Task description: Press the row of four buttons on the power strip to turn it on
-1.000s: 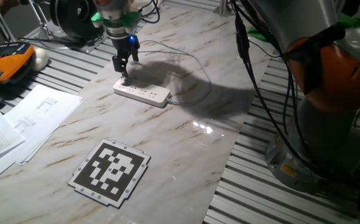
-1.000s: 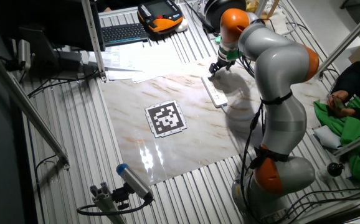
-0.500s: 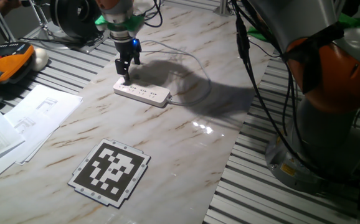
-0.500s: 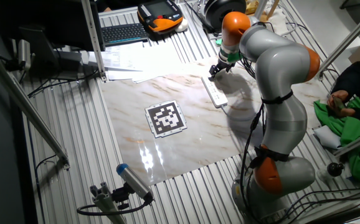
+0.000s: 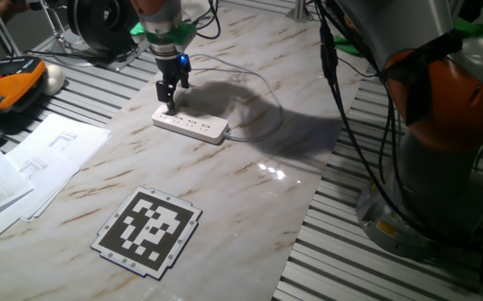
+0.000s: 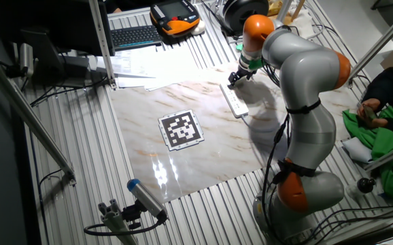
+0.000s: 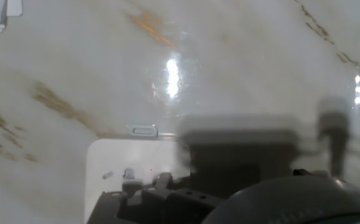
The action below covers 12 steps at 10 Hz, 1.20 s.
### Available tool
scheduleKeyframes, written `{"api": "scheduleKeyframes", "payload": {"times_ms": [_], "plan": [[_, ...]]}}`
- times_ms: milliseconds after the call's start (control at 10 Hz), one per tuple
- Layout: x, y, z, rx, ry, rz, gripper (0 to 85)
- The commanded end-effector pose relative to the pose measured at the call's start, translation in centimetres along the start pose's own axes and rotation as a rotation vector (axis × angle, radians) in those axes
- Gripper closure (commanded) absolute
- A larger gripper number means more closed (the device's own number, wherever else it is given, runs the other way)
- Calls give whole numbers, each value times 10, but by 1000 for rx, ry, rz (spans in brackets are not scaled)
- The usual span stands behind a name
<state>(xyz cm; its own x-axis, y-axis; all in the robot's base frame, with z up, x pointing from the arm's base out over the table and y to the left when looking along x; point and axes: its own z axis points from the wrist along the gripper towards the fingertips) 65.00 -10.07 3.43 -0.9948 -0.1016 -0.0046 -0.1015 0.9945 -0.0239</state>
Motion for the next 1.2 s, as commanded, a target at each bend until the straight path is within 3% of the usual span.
{"api": "scheduleKeyframes", "payload": {"times_ms": [0, 300, 500, 800, 1000, 1100], "plan": [[2, 1, 4, -2, 0, 1, 0], [3, 4, 7, -4, -6, 8, 0], [0, -2, -12, -14, 27, 9, 0], [-2, -3, -43, 10, 57, 9, 0], [3, 3, -54, 18, 48, 16, 0], [8, 6, -61, 19, 44, 17, 170]]}}
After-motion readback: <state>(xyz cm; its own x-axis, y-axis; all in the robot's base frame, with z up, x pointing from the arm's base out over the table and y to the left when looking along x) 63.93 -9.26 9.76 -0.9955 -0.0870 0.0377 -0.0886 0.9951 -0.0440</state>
